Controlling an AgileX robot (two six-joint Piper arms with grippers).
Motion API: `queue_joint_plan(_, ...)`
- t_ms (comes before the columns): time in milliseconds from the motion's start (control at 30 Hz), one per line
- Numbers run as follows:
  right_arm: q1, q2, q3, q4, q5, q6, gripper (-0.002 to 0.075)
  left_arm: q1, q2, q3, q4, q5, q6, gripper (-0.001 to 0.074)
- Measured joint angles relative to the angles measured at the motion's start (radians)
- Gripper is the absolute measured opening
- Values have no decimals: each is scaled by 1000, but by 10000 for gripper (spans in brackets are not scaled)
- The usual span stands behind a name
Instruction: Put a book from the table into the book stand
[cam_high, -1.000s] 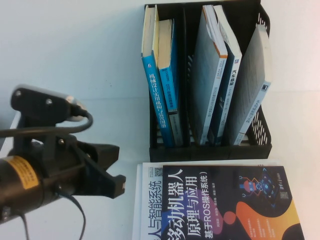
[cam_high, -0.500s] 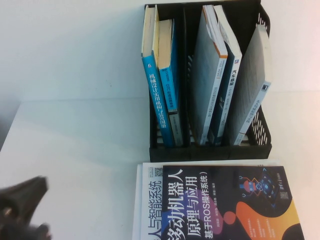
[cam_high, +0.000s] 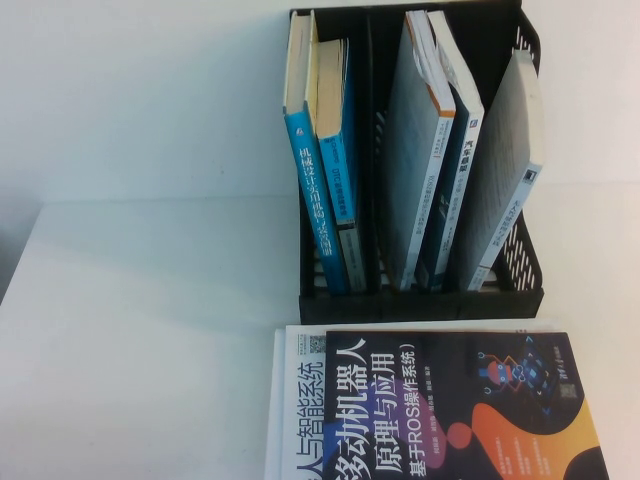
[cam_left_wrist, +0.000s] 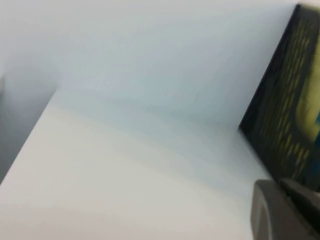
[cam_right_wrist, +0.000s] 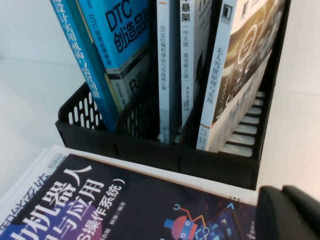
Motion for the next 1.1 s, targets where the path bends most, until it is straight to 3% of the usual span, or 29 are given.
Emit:
queue_joint_plan(167, 0, 0, 0, 0, 3, 0, -3, 7, -8, -2, -9, 193, -2, -2)
queue_joint_plan(933, 0, 0, 0, 0, 3, 0, -3, 7, -10, -7, -12, 219, -10, -2)
queue_joint_plan(1100, -36, -99, 29, 0, 13, 0, -3, 7, -10, -7, -12, 219, -10, -2)
